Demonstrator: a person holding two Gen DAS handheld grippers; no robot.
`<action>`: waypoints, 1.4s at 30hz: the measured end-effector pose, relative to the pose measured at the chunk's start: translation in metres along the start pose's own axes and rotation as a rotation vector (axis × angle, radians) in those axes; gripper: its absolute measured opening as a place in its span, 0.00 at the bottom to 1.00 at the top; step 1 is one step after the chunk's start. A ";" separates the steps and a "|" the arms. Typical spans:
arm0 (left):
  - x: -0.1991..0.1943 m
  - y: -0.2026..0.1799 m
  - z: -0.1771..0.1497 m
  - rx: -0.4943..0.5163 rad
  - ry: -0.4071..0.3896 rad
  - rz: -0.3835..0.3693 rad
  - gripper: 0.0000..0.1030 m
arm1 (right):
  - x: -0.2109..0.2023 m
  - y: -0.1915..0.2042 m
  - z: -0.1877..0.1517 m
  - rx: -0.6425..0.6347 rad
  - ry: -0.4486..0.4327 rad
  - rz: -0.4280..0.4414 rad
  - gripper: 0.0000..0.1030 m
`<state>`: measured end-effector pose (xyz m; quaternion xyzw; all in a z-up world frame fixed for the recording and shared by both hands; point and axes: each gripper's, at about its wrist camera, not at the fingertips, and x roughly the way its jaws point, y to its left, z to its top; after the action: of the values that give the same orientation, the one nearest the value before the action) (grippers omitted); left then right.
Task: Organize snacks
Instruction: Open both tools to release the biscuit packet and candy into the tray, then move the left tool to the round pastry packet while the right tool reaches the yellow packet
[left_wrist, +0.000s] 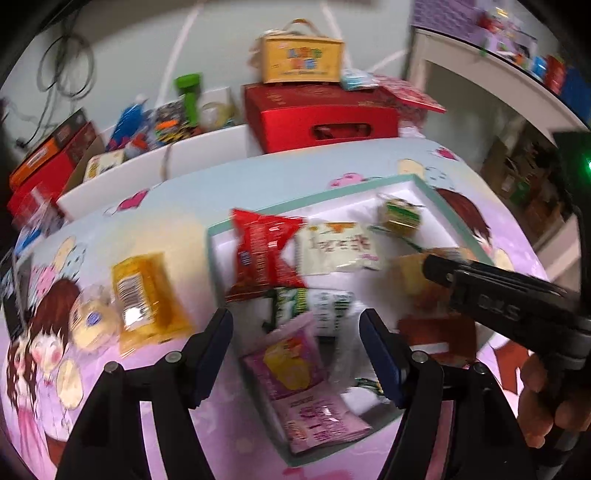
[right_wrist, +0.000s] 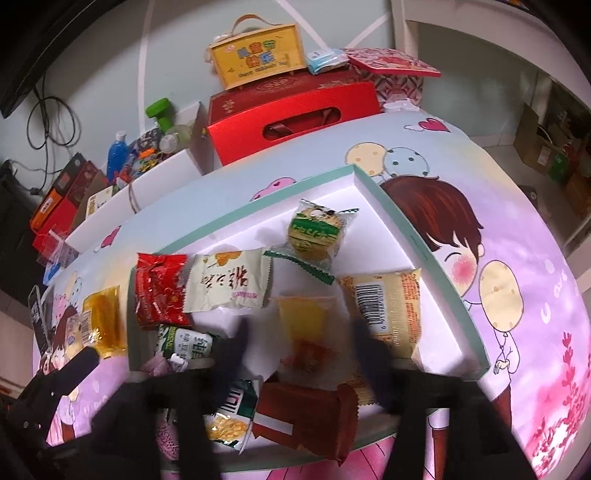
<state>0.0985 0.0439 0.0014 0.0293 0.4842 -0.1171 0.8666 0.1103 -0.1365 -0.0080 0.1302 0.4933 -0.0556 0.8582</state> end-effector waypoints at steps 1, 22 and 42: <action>0.001 0.004 0.000 -0.017 0.003 0.005 0.70 | -0.001 -0.001 0.000 0.002 -0.003 -0.002 0.68; 0.009 0.083 -0.011 -0.290 0.008 0.150 0.95 | 0.003 0.022 -0.004 -0.086 -0.019 0.002 1.00; -0.003 0.123 -0.017 -0.358 0.024 0.169 0.95 | 0.000 0.081 -0.019 -0.233 -0.018 0.050 1.00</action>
<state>0.1109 0.1665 -0.0128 -0.0834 0.5033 0.0445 0.8589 0.1122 -0.0535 -0.0033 0.0412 0.4853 0.0224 0.8731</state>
